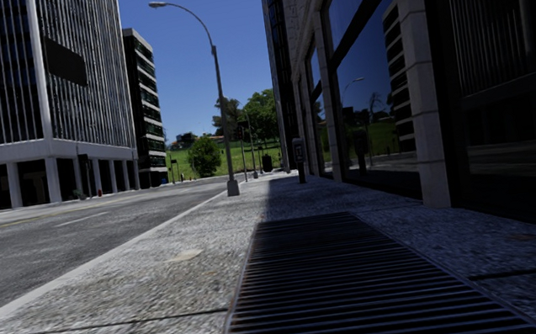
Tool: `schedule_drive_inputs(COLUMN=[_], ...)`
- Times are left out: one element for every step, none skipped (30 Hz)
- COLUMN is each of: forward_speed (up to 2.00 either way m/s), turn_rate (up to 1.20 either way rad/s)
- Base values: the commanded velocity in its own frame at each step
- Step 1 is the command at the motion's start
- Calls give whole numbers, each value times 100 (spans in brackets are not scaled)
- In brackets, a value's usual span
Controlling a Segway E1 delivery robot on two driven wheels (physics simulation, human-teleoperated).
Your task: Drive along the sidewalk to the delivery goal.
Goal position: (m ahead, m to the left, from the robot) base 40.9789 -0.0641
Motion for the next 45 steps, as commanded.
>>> schedule_drive_inputs(forward_speed=[200, 200, 200, 200, 200, 200, 200, 200, 200, 200, 200, 200, 200, 200, 200, 200, 200, 200, 200, 200, 200, 200, 200, 200, 200, 200, 200, 200, 200, 200, 200, 200, 200, 200, 200, 200, 200, 200, 200, 200, 200, 200, 200, 200, 200], turn_rate=[0, 0, 0, 0, 0, 0, 0, 0, 0, 0, 0, 0, 0, 0, 0, 0, 0, 0, 0, 0, 0, 0, 0, 0, 0, 0, 0, 0, 0, 0, 0, 0, 0, 0, 0, 0, 0, 0, 0, 0, 0, 0, 0, 0, 0])
